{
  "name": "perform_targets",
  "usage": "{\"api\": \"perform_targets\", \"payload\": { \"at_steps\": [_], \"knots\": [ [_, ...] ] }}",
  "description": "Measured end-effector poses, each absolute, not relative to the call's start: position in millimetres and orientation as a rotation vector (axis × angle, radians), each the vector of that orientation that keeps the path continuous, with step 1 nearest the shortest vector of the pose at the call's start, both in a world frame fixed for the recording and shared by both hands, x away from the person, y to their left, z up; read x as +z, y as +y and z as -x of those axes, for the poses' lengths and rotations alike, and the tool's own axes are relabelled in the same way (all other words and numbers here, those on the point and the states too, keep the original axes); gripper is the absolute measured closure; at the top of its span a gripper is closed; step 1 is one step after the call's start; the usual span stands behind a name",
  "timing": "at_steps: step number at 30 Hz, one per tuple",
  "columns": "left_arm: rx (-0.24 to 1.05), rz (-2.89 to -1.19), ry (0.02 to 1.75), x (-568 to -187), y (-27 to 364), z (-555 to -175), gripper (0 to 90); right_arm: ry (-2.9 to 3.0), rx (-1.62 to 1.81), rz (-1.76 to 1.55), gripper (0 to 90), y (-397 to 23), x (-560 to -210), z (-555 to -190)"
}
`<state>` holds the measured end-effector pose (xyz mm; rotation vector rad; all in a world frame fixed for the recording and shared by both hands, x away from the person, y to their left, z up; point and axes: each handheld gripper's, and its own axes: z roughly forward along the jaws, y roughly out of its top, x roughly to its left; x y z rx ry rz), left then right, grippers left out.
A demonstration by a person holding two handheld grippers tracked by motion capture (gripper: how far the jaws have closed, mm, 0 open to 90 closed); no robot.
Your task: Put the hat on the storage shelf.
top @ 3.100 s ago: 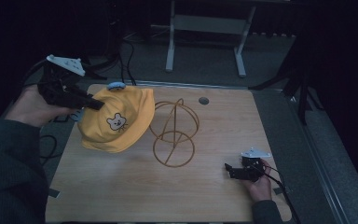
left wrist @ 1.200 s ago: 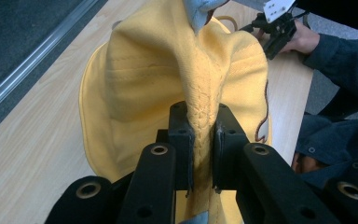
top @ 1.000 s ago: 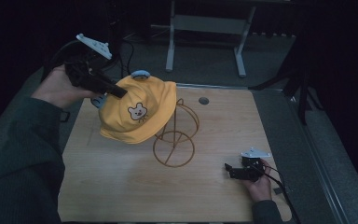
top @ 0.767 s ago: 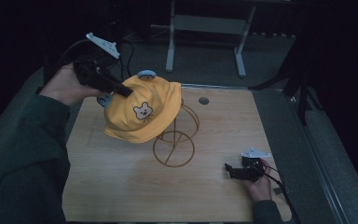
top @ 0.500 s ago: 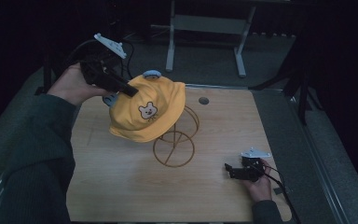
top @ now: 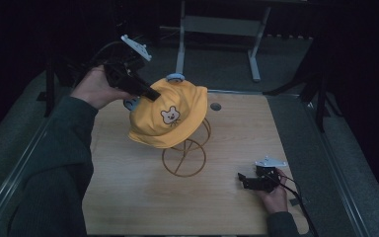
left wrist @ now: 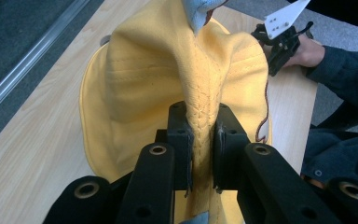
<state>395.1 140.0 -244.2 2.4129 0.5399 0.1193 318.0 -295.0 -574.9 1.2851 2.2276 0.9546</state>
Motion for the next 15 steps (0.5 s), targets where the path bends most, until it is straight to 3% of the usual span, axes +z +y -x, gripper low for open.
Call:
{"api": "perform_targets", "payload": {
  "at_steps": [15],
  "knots": [
    [0.135,-2.455,0.512,-264.6,80.6,-409.8,77.5,2.229,0.953,-1.284,13.3,-295.1,-574.7,-318.0]
  ]
}}
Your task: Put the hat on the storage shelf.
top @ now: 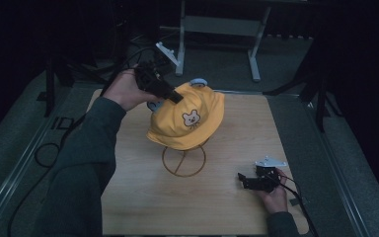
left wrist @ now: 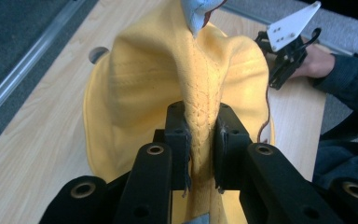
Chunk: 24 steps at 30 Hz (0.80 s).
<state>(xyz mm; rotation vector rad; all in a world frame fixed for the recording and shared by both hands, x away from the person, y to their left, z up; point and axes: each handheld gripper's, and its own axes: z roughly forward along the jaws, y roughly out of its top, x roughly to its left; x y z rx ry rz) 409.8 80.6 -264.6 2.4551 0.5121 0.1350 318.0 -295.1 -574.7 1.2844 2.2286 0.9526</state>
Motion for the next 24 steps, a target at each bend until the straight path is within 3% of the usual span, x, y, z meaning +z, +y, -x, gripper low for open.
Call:
{"api": "perform_targets", "payload": {
  "at_steps": [8,18,24],
  "knots": [
    [0.117,-2.425,0.492,-278.0,65.1,-412.0,63.9,2.228,0.955,-1.283,13.3,-295.1,-574.9,-318.1],
    [0.092,-2.452,0.46,-288.6,57.6,-409.0,67.0,2.228,0.955,-1.288,13.2,-294.9,-574.8,-317.9],
    [0.076,-2.367,0.474,-282.3,70.7,-406.7,50.8,2.228,0.955,-1.288,13.3,-294.9,-574.7,-317.9]
  ]
}}
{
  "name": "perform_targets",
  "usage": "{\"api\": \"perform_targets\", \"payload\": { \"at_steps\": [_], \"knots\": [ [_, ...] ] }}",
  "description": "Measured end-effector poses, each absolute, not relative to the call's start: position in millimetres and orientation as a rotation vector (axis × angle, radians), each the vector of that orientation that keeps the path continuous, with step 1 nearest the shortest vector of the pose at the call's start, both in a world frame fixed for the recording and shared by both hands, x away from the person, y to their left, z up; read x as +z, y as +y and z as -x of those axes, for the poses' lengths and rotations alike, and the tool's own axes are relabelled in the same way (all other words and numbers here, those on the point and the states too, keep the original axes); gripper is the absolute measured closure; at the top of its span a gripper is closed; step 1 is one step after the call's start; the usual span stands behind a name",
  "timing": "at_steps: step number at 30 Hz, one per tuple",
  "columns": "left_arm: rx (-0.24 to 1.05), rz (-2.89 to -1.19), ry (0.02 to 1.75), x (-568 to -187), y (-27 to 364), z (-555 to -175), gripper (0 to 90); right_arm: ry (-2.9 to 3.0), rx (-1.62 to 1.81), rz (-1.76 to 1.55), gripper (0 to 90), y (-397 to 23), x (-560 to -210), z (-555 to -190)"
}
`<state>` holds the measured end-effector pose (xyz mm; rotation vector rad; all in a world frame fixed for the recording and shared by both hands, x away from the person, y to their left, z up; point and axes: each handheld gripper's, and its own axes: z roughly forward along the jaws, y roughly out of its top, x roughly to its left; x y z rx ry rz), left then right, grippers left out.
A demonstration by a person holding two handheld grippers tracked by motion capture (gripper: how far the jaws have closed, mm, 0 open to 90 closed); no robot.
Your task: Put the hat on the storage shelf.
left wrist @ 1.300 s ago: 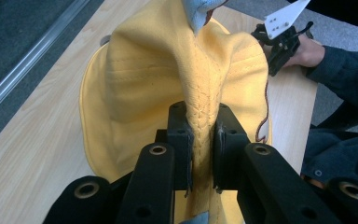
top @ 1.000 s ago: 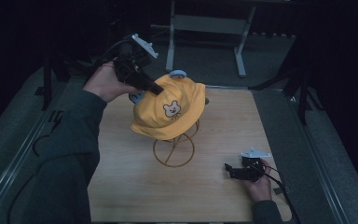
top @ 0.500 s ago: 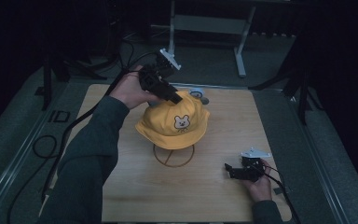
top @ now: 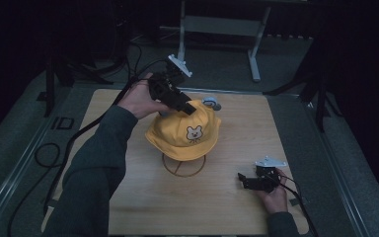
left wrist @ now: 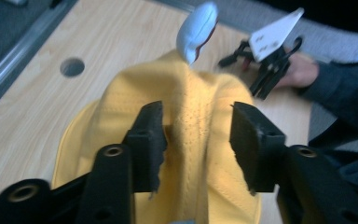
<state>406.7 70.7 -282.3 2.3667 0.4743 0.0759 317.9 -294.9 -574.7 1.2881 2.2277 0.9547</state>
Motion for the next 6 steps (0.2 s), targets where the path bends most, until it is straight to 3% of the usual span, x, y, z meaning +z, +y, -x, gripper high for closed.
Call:
{"api": "perform_targets", "payload": {
  "at_steps": [6],
  "knots": [
    [0.135,-2.295,0.522,-276.8,91.0,-403.0,43.5,2.228,0.955,-1.288,13.3,-294.9,-574.7,-317.9]
  ]
}}
